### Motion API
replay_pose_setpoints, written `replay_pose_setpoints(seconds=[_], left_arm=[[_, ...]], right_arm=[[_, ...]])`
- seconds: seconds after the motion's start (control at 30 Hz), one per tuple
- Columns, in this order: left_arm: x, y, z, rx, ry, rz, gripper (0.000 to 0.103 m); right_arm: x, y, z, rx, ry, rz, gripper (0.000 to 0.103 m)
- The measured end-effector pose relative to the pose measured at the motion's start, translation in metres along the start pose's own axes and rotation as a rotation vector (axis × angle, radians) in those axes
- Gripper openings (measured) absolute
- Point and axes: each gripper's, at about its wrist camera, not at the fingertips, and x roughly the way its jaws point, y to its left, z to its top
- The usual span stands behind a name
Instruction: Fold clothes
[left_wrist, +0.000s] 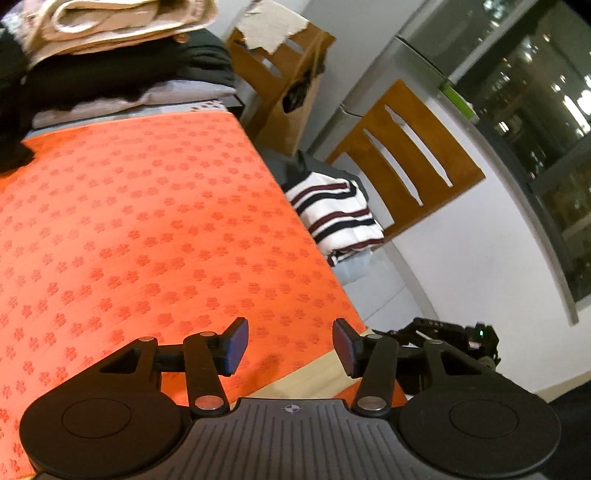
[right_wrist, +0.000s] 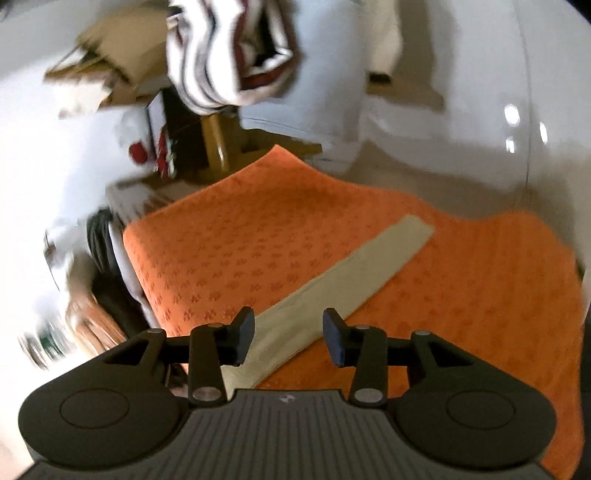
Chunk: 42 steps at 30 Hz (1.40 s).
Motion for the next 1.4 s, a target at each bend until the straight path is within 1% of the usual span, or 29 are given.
replay_pose_setpoints(seconds=[0.23, 0.33, 0.4, 0.43, 0.47, 0.5, 0.57, 0.7, 0.8, 0.87, 0.93, 1.0, 1.07, 1.13, 1.27, 1.4], left_arm=[[-0.008, 0.008, -0.009, -0.026, -0.01, 0.025, 0.054], [-0.011, 0.009, -0.014, -0.032, -0.014, 0.027, 0.055], [-0.013, 0.008, -0.017, -0.036, -0.019, 0.027, 0.055], [-0.014, 0.008, -0.018, -0.037, -0.023, 0.027, 0.055], [-0.015, 0.007, -0.019, -0.037, -0.028, 0.028, 0.055], [-0.016, 0.007, -0.02, -0.036, -0.035, 0.029, 0.055], [-0.02, 0.007, -0.022, -0.039, -0.054, 0.034, 0.055], [-0.03, 0.01, -0.028, -0.06, -0.101, 0.054, 0.054], [-0.04, 0.014, -0.033, -0.08, -0.142, 0.074, 0.054], [-0.047, 0.018, -0.036, -0.091, -0.167, 0.088, 0.054], [-0.055, 0.021, -0.039, -0.096, -0.189, 0.102, 0.054], [-0.063, 0.024, -0.043, -0.093, -0.212, 0.12, 0.054], [-0.072, 0.028, -0.046, -0.096, -0.232, 0.133, 0.054], [-0.081, 0.031, -0.049, -0.105, -0.249, 0.138, 0.054], [-0.094, 0.04, -0.057, -0.128, -0.273, 0.154, 0.054], [-0.104, 0.05, -0.065, -0.161, -0.292, 0.173, 0.054]], right_arm=[[0.017, -0.016, -0.009, 0.174, 0.001, 0.021, 0.052], [0.02, -0.022, -0.01, 0.22, -0.013, 0.03, 0.052], [0.023, -0.025, -0.011, 0.253, -0.028, 0.047, 0.05], [0.024, -0.024, -0.012, 0.251, -0.043, 0.054, 0.036], [0.023, -0.023, -0.013, 0.248, -0.056, 0.052, 0.018], [0.022, -0.022, -0.015, 0.243, -0.07, 0.051, 0.011], [0.017, -0.015, -0.018, 0.21, -0.111, 0.052, 0.009], [-0.001, 0.009, -0.022, 0.09, -0.195, 0.042, 0.008], [-0.018, 0.04, -0.027, -0.077, -0.241, 0.039, 0.008], [-0.027, 0.062, -0.033, -0.194, -0.253, 0.035, 0.008], [-0.032, 0.085, -0.043, -0.327, -0.259, 0.025, 0.008], [-0.033, 0.111, -0.059, -0.486, -0.254, 0.012, 0.008], [-0.029, 0.134, -0.078, -0.644, -0.24, -0.019, 0.008], [-0.022, 0.154, -0.1, -0.804, -0.219, -0.047, 0.008], [0.002, 0.187, -0.165, -1.227, -0.154, -0.132, 0.008], [0.032, 0.189, -0.219, -1.556, -0.025, -0.188, 0.009]])
